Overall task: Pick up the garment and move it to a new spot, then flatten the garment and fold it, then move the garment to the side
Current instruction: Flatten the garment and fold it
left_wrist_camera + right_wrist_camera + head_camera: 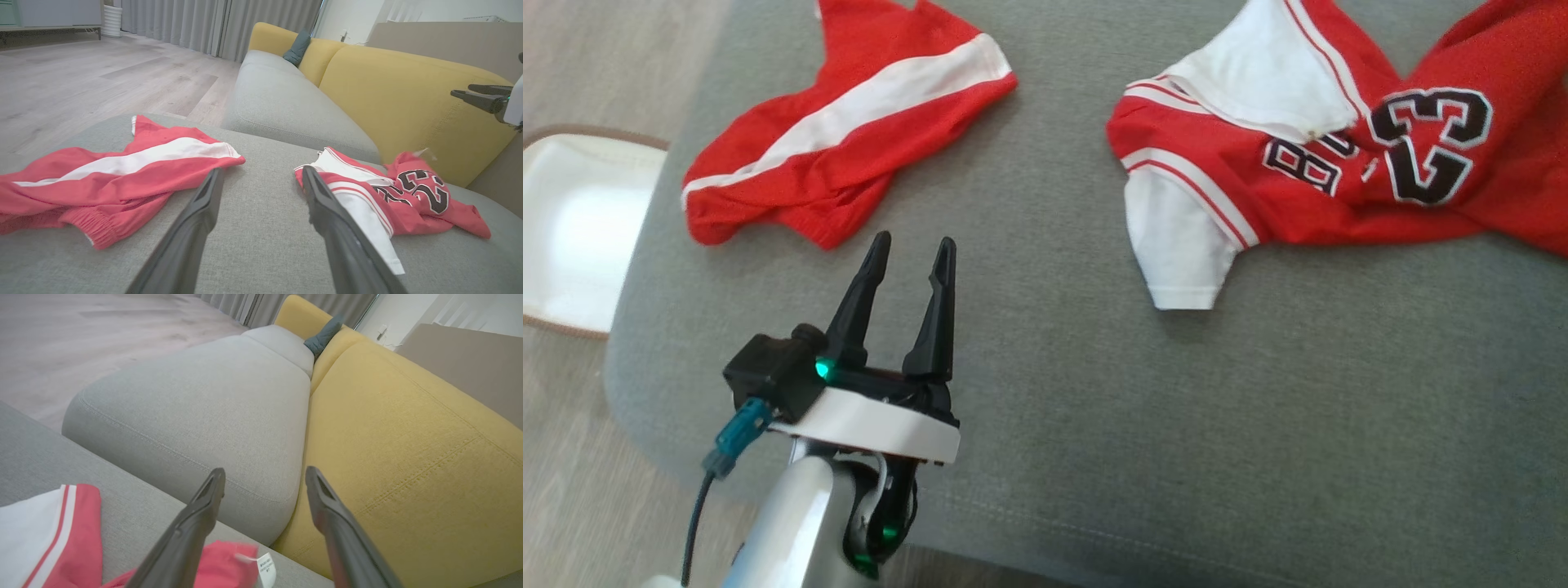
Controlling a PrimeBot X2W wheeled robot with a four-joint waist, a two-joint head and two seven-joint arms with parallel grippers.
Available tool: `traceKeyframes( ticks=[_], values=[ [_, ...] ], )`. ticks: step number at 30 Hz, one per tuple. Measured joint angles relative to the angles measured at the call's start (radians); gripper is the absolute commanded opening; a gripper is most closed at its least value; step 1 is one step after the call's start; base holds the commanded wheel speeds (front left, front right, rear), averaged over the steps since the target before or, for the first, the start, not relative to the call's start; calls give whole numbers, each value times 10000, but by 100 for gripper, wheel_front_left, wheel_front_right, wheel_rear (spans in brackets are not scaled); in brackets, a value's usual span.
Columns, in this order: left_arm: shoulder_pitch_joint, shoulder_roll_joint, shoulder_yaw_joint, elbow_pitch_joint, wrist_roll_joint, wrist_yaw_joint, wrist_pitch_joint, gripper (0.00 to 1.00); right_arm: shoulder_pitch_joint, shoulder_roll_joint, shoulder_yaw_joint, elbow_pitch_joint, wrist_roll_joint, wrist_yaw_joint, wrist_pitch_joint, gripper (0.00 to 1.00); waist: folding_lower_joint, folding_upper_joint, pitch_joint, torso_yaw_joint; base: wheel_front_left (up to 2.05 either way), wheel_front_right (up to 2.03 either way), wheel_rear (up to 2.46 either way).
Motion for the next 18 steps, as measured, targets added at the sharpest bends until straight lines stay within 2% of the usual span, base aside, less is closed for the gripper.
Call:
traceKeyframes(
  ticks=[3, 9, 13, 18],
  values=[
    [-14, -6, 17, 19, 10, 4, 0, 100, -96, 487, -290, 500, -31, 0, -598, 100, -1, 0, -4, -238, 0, 0, 0],
    [-58, -6, 305, 59, 123, 2, 0, 100, -73, 974, -311, 1087, 163, 0, -2034, 100, -1, 0, -298, -799, 0, 0, 0],
    [-35, -10, 370, 61, 270, 4, 0, 100, 249, 1388, -136, 1064, 529, -2, -2999, 100, -2, 0, -748, -1167, 0, 0, 0],
    [411, -4, 711, 61, 391, 12, -2, 100, 1634, 1816, 102, 485, 1317, -2, -3438, 100, -2, 0, -1383, -1706, 0, 0, 0]
  ],
)
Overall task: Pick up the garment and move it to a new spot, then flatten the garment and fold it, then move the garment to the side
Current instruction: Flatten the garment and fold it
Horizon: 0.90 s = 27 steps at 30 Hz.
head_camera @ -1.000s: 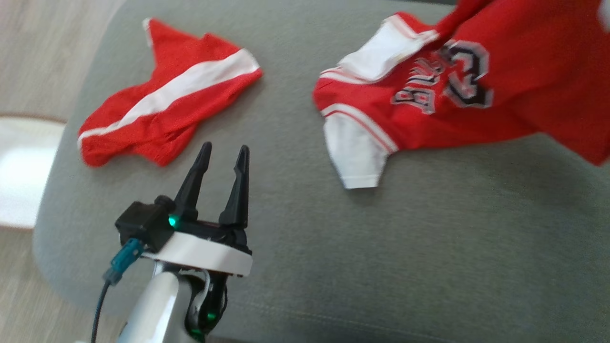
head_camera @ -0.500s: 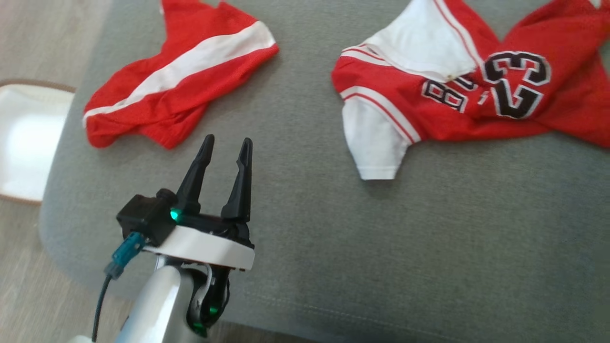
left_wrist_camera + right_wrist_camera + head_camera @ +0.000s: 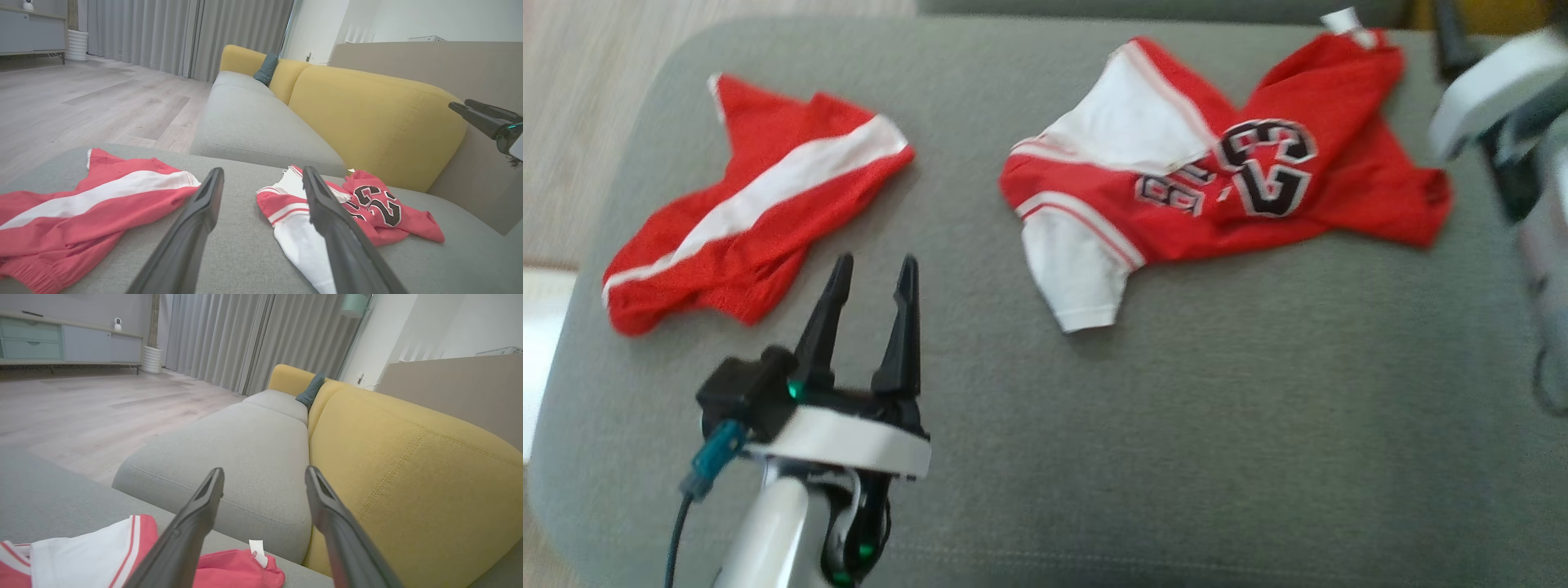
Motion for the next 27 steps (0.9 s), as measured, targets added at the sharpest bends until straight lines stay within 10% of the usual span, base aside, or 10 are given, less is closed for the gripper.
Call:
traceKeyframes(
  ticks=[19, 27],
  values=[
    [930, 13, 203, 336, 332, 50, 0, 100, 8150, 2351, -2468, -7097, 59, 0, 21, 100, 0, 0, -1248, -1879, 0, 0, 0],
    [230, 17, 157, 2949, 1110, 454, 2, 100, 8308, 2600, -2579, -8684, -236, 0, 579, 100, -1, 0, -872, -2513, 0, 0, 0]
  ],
)
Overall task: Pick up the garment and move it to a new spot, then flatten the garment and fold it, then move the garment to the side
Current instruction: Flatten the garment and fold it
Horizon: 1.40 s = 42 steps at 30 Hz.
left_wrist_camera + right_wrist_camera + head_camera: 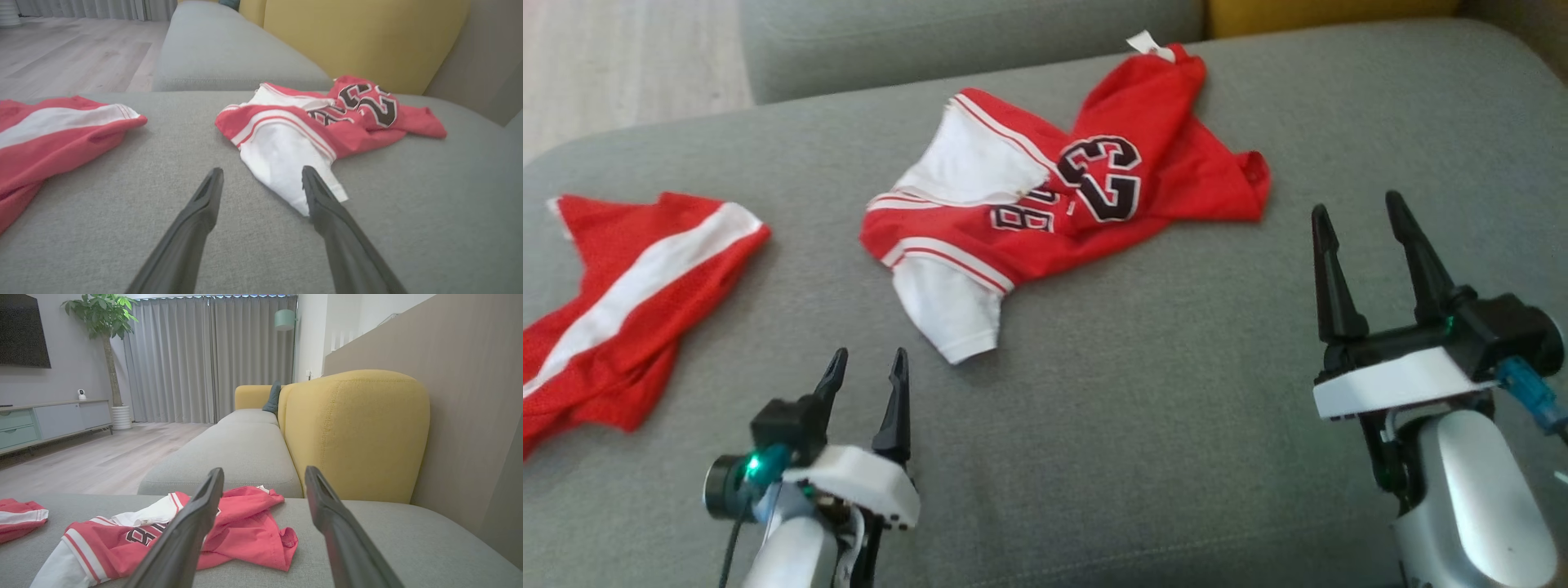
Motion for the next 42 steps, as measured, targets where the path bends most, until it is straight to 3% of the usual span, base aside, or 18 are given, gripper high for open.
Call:
traceKeyframes(
  ticks=[8, 20, 21, 22, 27, 36, 42],
  values=[
    [-2090, 15, -82, 2986, 293, 88, 4, 100, 2, 36, 29, -723, -174, 0, 267, 100, 0, 0, 608, -590, 0, 0, 0],
    [-3698, 6, -44, 5350, 174, 79, -15, 100, -4, 109, -15, -1020, -257, 0, 337, 100, 0, 0, 1310, -1188, 0, 0, 0],
    [-3831, 6, -44, 5446, 173, 69, -13, 41, -10, 117, -19, -1026, -259, 0, 337, 100, 0, 0, 1328, -1197, 0, 0, 0],
    [-3944, 4, -40, 5522, 173, 61, -13, 0, -13, 127, -31, -1026, -259, 0, 337, 100, 0, 0, 1335, -1195, 0, 0, 0],
    [-3870, -10, 102, 4859, 113, 35, 0, 0, -14, 150, -98, -1001, -261, 0, 341, 100, 0, 0, 1243, -1022, 0, 0, 0],
    [-2285, 15, 748, 924, 512, 360, 0, 0, 5, 192, -115, -431, -261, 0, 514, 100, 0, 0, 731, -319, 0, 0, 0],
    [-943, 13, 759, -688, 809, 345, 2, 0, 92, 201, -59, -65, -244, 0, 752, 100, 0, 0, 211, 281, 0, 0, 0]
  ],
)
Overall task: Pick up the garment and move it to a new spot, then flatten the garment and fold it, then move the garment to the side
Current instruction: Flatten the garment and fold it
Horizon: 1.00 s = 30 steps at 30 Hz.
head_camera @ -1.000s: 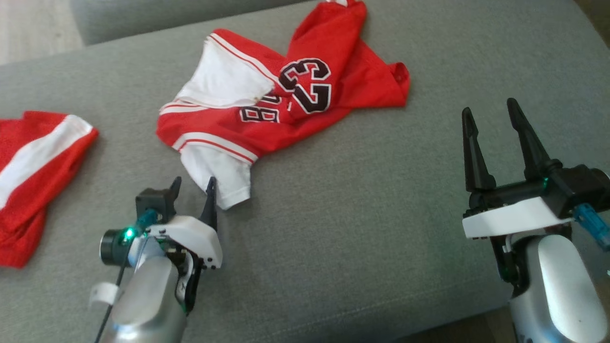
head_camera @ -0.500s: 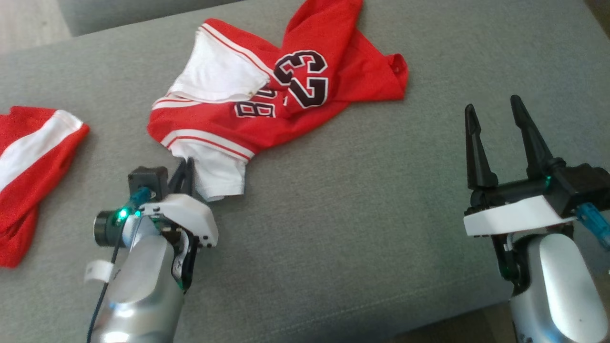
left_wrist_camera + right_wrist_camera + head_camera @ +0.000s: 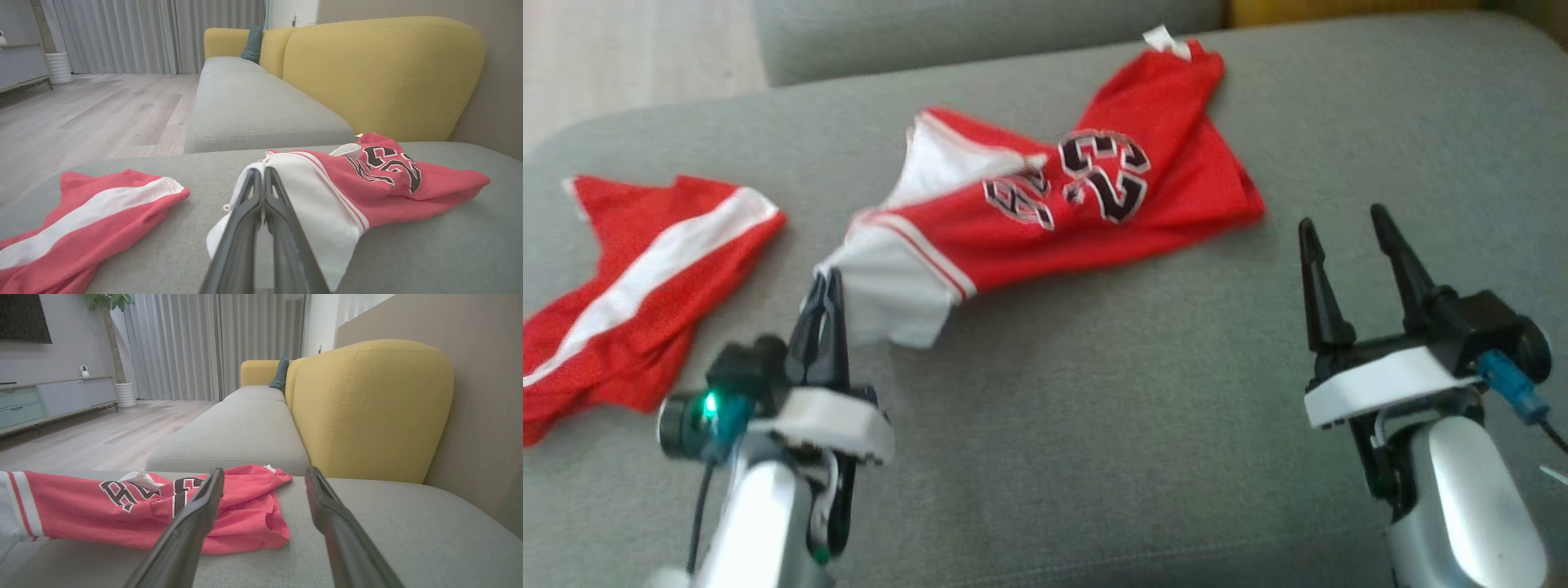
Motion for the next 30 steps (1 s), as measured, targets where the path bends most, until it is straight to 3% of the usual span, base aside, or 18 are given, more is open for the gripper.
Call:
traceKeyframes(
  ticks=[6, 13, 14, 15, 16, 22, 30],
  values=[
    [1178, 0, -130, -725, 263, 0, -2, 0, 367, 19, -84, 196, 2, 2, 221, 100, 0, 0, -525, 490, 0, 0, 0],
    [1903, 0, -516, -420, 474, 2, -2, 0, 343, 48, -499, 188, 27, 0, 353, 100, 0, 0, -713, 676, 0, 0, 0],
    [1919, 2, -533, -267, 548, 4, -2, 16, 334, 48, -562, 188, 27, 0, 370, 100, 0, 0, -704, 676, 0, 0, 0],
    [1914, 0, -560, -75, 598, 6, -2, 46, 323, 48, -598, 188, 27, 0, 384, 100, 0, 0, -696, 673, 0, 0, 0],
    [1904, -2, -583, 104, 598, 17, -2, 100, 320, 48, -627, 188, 27, 0, 397, 100, 0, 0, -686, 671, 0, 0, 0],
    [1528, -6, -485, 81, 476, 238, 0, 100, 322, 52, -742, 180, 25, 0, 439, 100, 0, 0, -660, 737, 0, 0, 0],
    [1436, -10, -359, -1473, -42, 339, -2, 100, 447, 59, -922, 209, 29, 0, 468, 100, 0, 0, -684, 1113, 0, 0, 0]
  ],
)
